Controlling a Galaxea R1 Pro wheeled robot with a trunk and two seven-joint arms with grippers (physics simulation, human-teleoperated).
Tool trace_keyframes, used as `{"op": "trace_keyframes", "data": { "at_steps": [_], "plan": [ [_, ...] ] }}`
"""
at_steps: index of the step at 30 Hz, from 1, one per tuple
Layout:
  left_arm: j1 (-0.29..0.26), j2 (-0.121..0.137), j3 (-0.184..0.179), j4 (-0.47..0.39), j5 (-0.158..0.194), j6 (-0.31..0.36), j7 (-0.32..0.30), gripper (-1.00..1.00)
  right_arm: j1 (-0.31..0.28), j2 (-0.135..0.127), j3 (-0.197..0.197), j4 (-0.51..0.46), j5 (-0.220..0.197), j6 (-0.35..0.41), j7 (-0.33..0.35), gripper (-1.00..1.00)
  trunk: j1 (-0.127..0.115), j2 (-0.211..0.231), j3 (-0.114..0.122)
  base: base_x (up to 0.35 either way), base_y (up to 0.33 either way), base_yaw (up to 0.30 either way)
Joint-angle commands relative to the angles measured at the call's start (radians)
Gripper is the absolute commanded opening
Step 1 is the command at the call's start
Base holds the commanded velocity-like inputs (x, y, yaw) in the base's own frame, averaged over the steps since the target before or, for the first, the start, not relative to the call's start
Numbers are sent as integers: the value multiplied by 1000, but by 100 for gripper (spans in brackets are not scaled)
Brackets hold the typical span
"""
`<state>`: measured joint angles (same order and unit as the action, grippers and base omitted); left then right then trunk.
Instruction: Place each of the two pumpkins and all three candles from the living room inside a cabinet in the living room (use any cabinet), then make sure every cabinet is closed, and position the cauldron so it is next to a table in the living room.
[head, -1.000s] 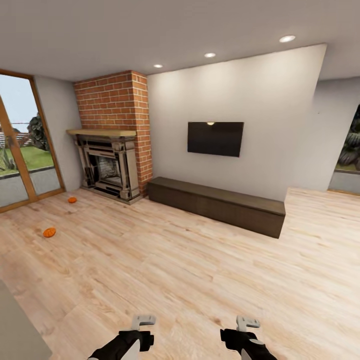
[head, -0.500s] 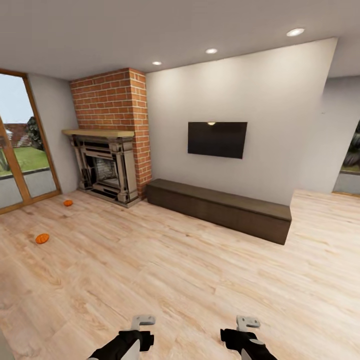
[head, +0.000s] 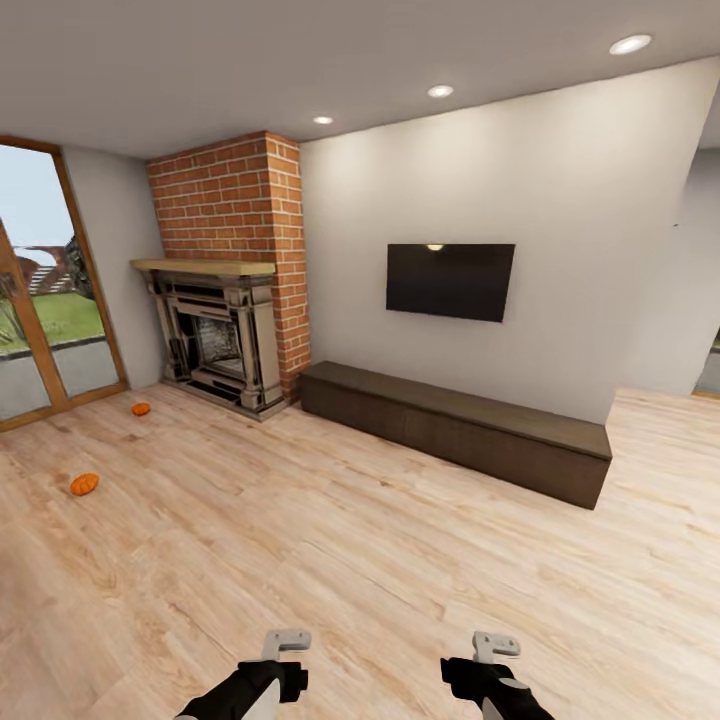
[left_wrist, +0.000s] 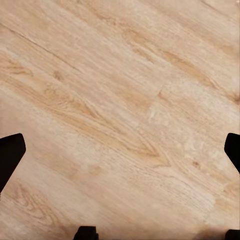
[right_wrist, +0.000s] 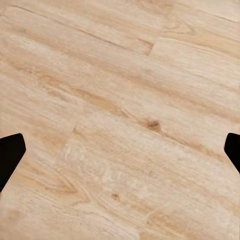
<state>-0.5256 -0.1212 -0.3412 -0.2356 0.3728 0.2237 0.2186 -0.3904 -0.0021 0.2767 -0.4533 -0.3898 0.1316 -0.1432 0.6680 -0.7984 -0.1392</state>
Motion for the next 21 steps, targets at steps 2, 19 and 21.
{"op": "trace_keyframes", "data": {
  "at_steps": [2,19,21],
  "plan": [
    [-1,0,-9,-2,10,5,7,100,-1,0,8,-2,-6,6,-8,100,1,-1,-2,335,0,14],
    [-1,0,-9,-2,9,4,7,100,-1,0,7,-2,-6,5,-7,100,1,-1,-2,335,-30,78],
    [-1,0,-9,-2,9,3,7,100,-1,0,7,-2,-6,5,-7,100,1,-1,-2,326,-117,179]
  ]
}}
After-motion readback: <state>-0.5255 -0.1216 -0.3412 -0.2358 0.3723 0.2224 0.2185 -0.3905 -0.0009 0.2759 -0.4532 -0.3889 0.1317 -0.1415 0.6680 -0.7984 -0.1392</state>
